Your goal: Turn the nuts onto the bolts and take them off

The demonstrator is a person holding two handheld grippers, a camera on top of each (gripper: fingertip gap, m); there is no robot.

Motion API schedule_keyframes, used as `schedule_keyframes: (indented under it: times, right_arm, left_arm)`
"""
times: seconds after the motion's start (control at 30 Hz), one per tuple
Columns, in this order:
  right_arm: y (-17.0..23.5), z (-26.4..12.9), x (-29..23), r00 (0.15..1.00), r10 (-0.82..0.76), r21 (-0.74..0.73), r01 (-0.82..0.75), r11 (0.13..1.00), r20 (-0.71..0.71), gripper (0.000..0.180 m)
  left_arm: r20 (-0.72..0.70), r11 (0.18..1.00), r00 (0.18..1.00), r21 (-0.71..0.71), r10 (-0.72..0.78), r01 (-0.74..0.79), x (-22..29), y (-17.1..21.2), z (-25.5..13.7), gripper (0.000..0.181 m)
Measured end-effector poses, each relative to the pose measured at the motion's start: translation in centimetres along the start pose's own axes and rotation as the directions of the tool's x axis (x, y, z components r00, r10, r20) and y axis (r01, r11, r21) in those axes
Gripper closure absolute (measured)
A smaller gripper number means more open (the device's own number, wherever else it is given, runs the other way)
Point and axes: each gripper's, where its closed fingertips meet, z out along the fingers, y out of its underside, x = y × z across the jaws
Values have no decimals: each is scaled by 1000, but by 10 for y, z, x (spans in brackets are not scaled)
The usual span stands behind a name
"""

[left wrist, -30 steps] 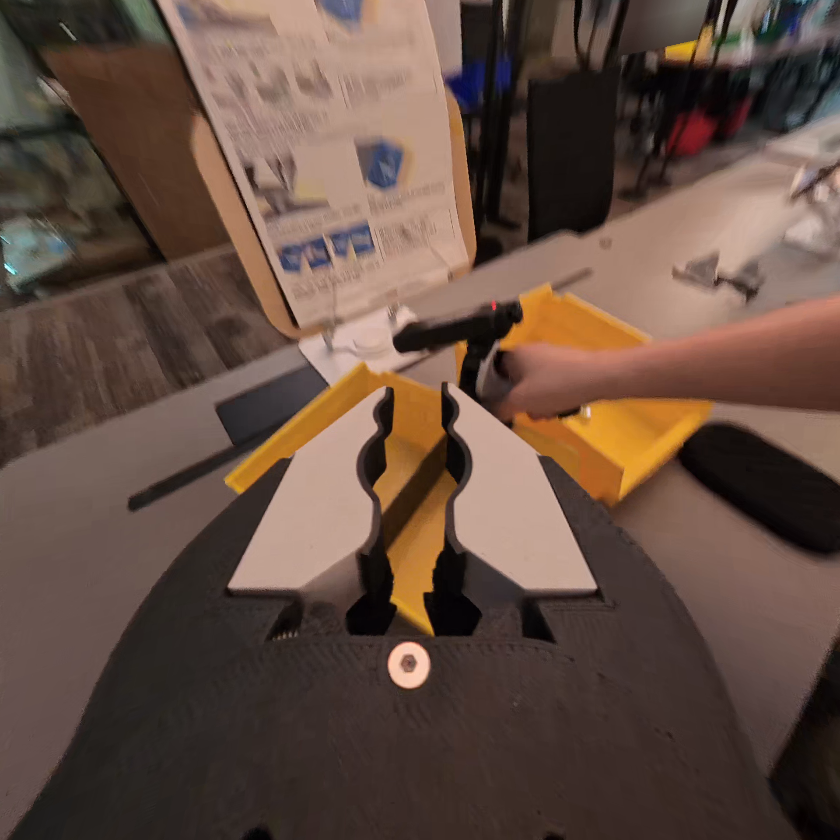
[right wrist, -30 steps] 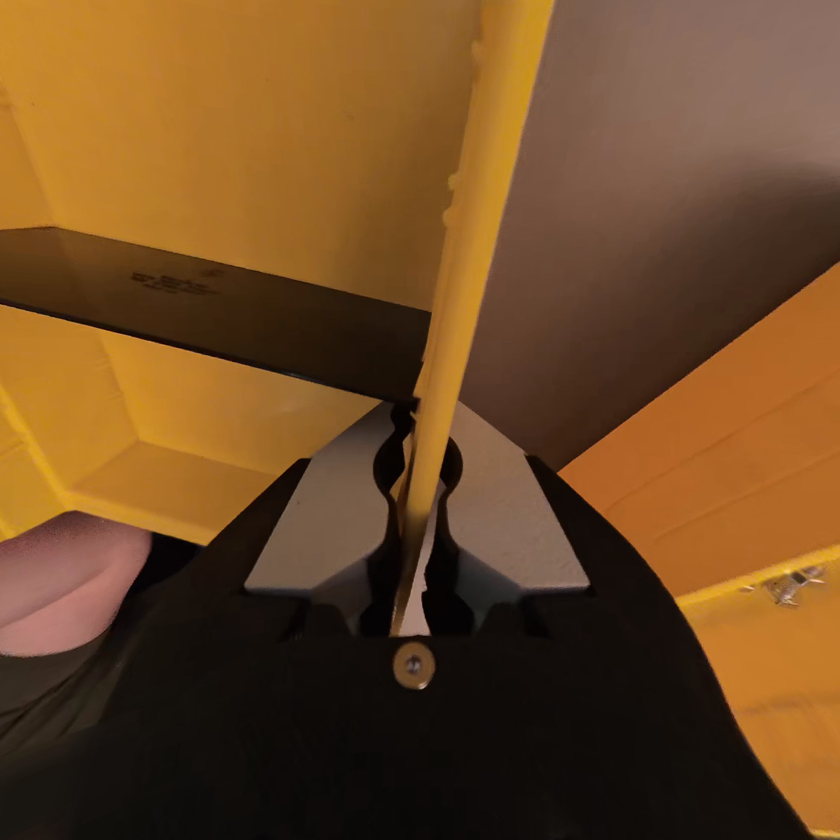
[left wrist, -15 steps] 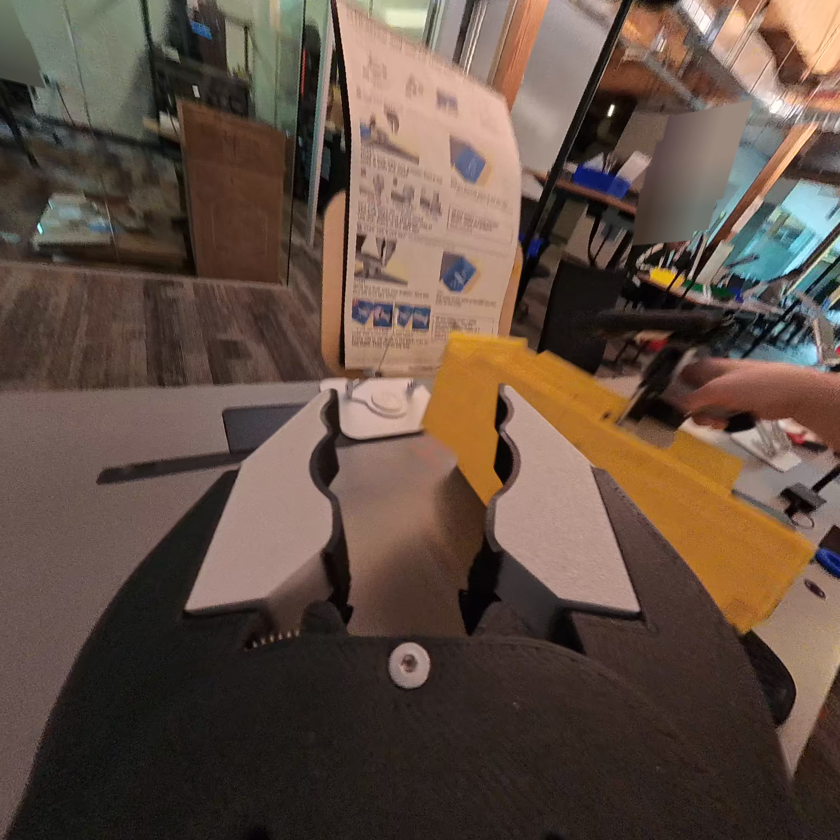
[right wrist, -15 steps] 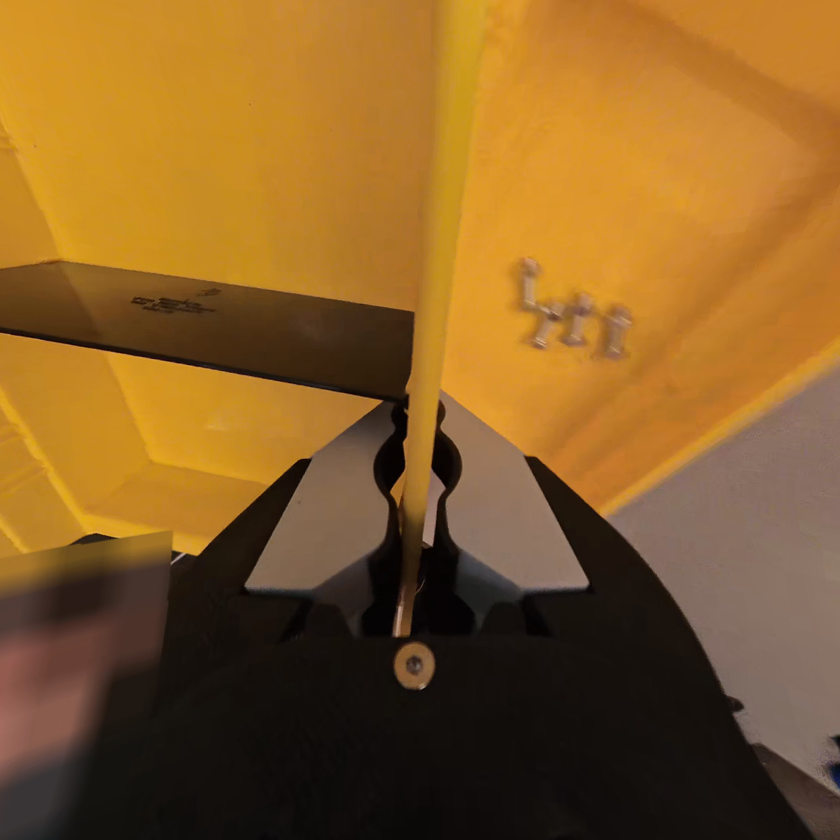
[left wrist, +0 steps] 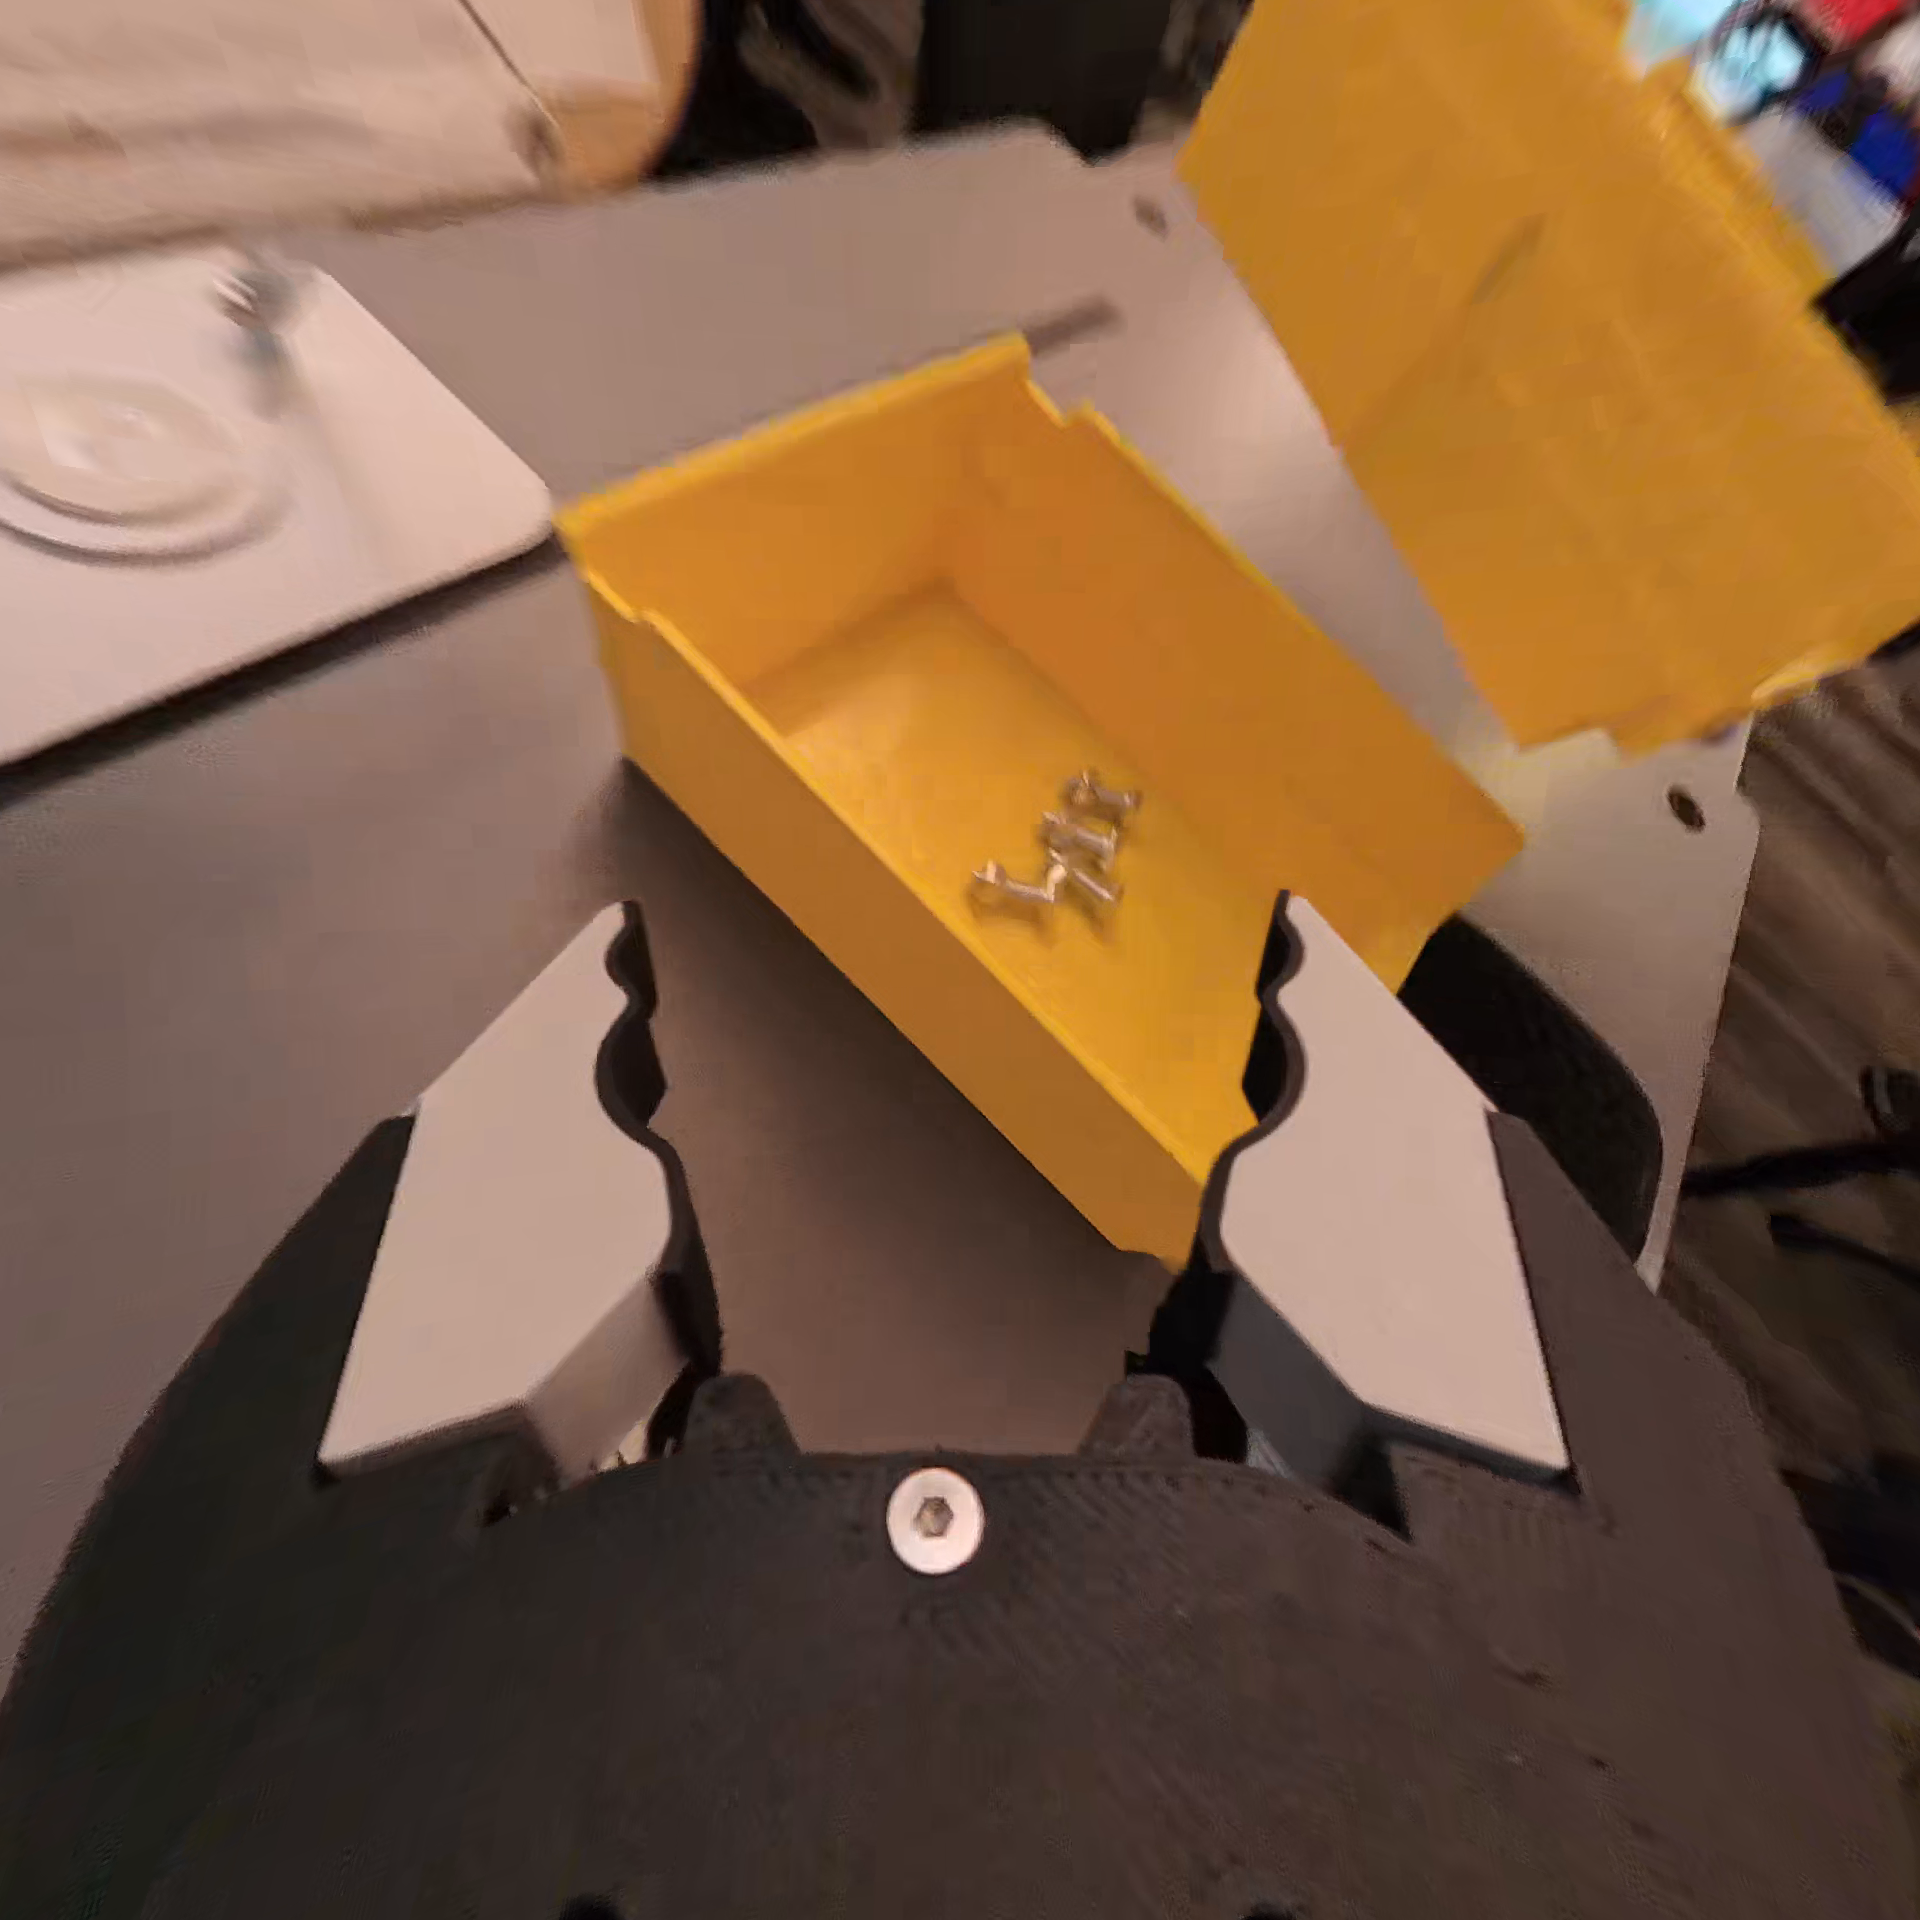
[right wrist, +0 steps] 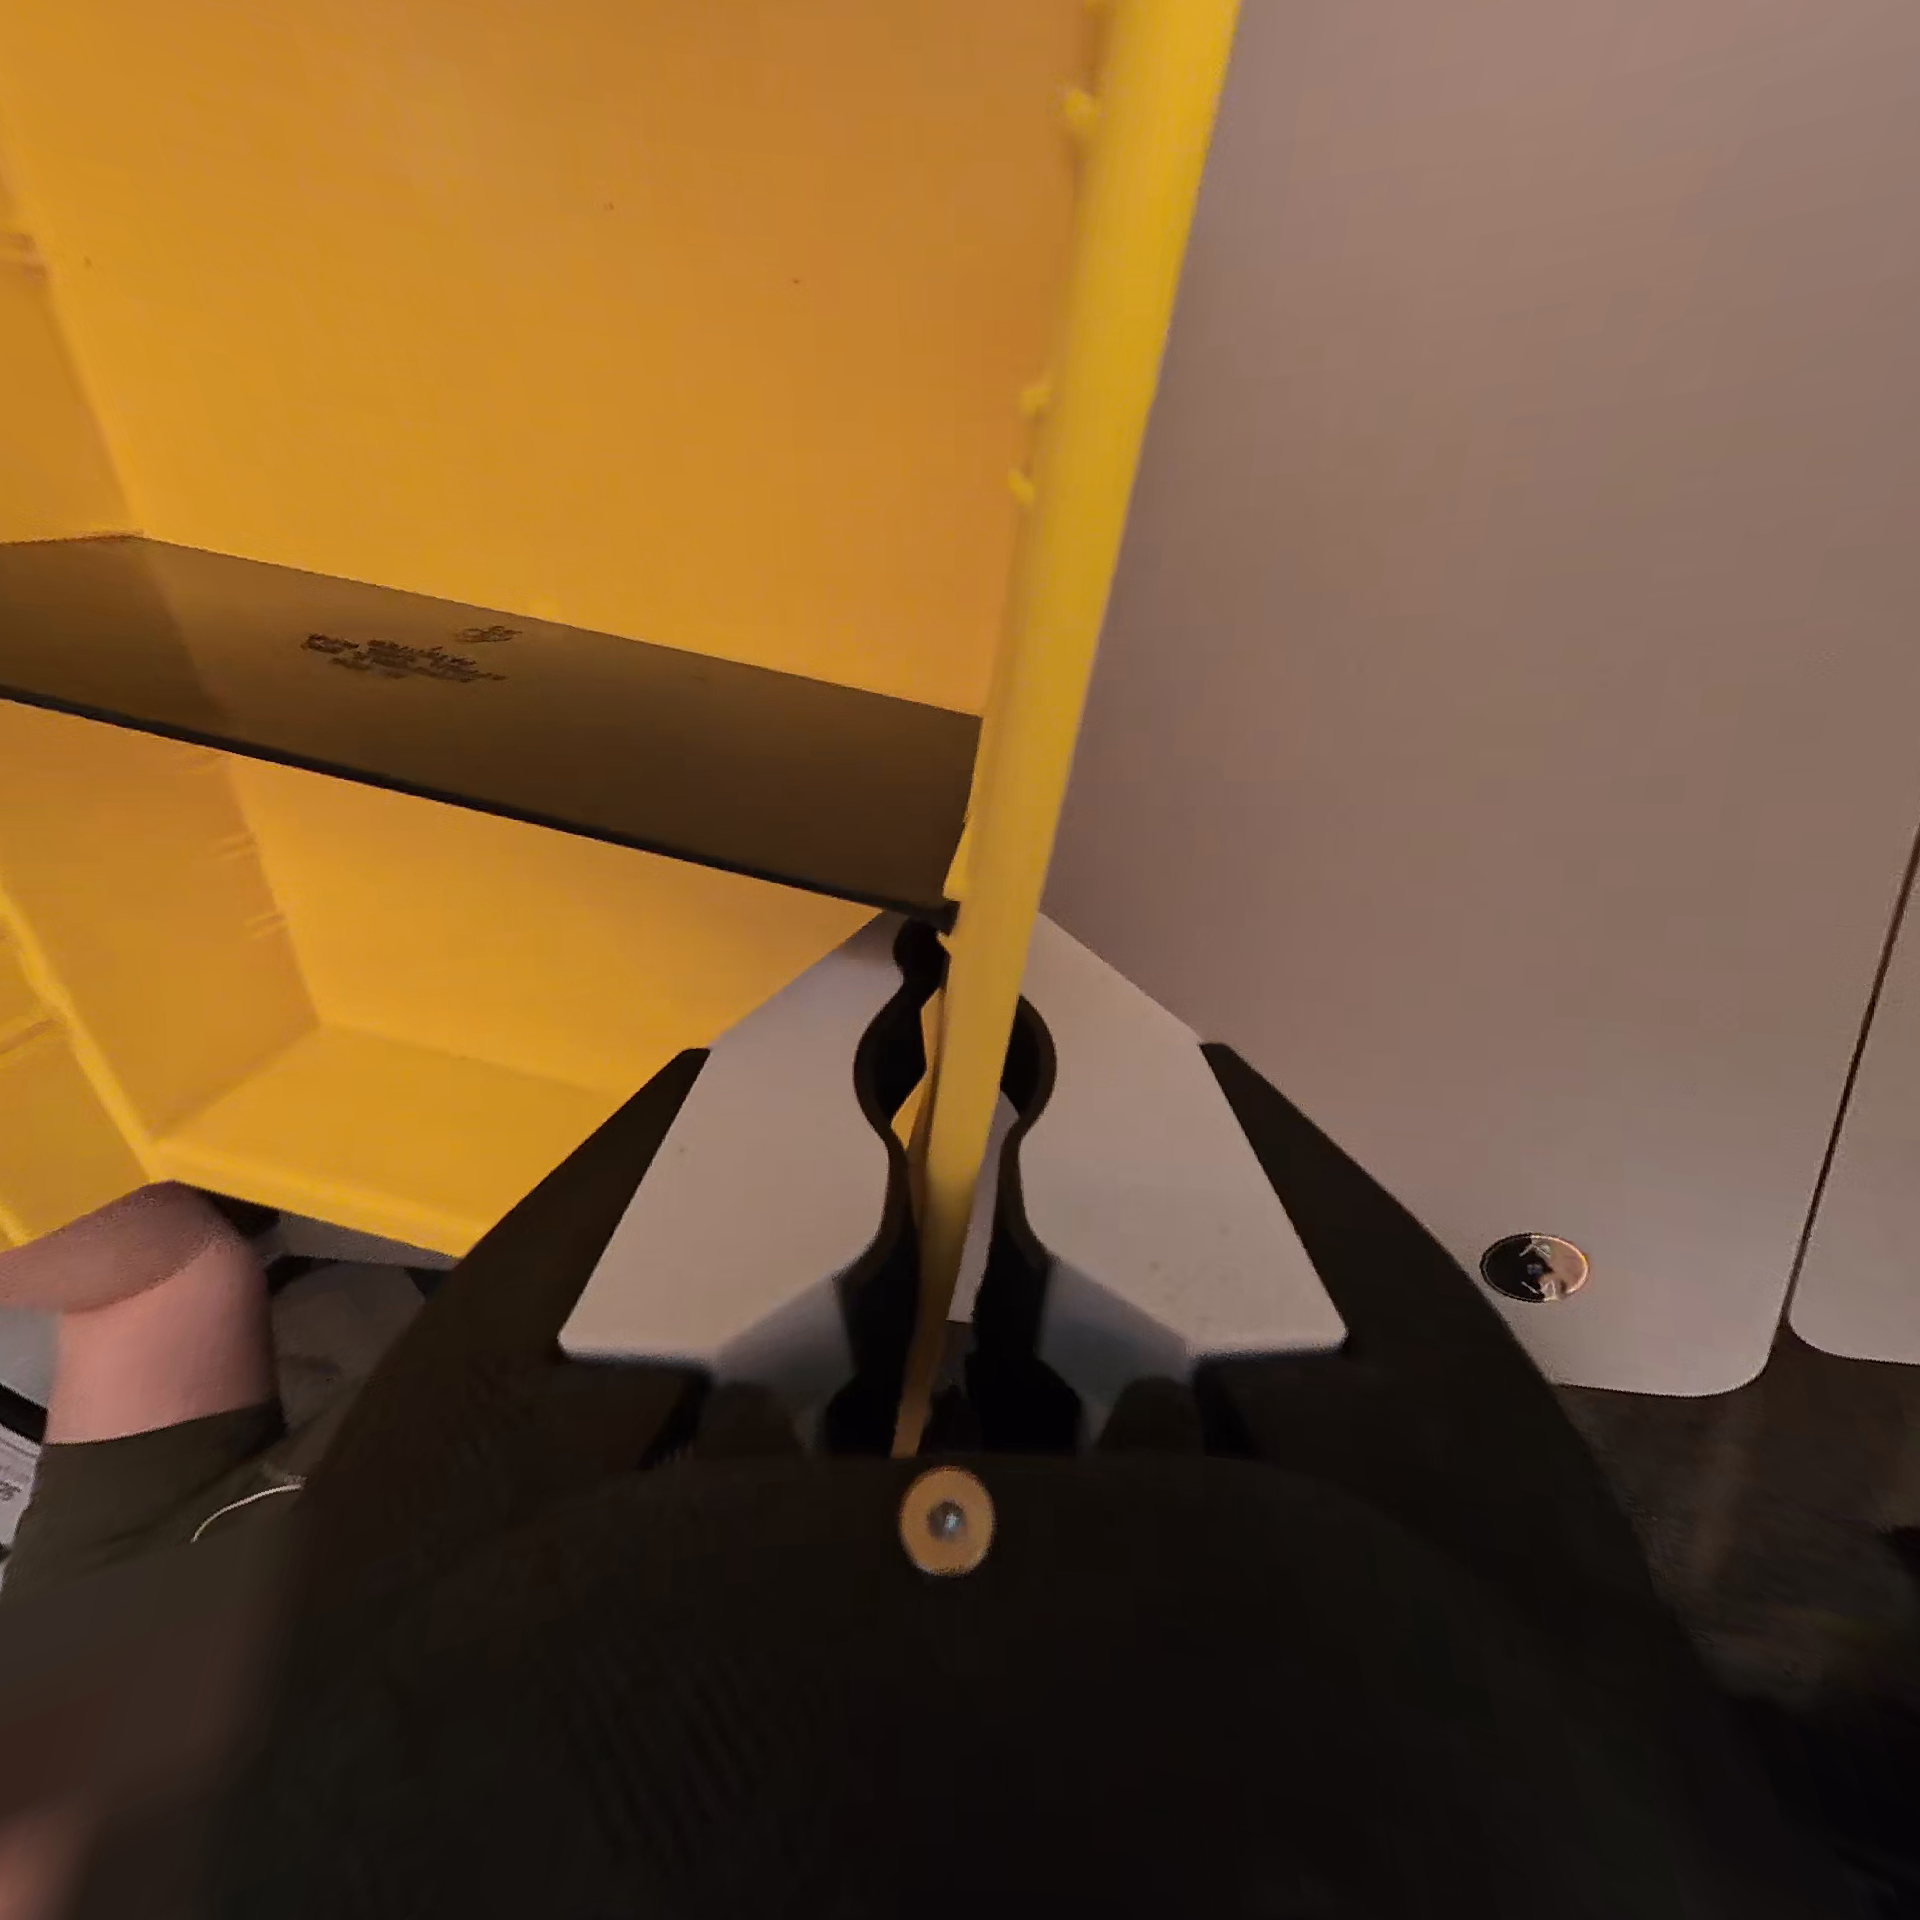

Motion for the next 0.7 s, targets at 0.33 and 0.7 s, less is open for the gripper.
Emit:
schedule_keyframes:
  times: [0.33,0.7]
  right_arm:
    - [32,36,66,993,118,-34,-118,992,2,176]
    - [43,58,63,997,69,-66,-70,995,-17,175]
  left_arm:
    - [19,941,996,-328,92,-81,13,71,64,71]
    - [-174,866,980,-500,-102,1,5,90,34,147]
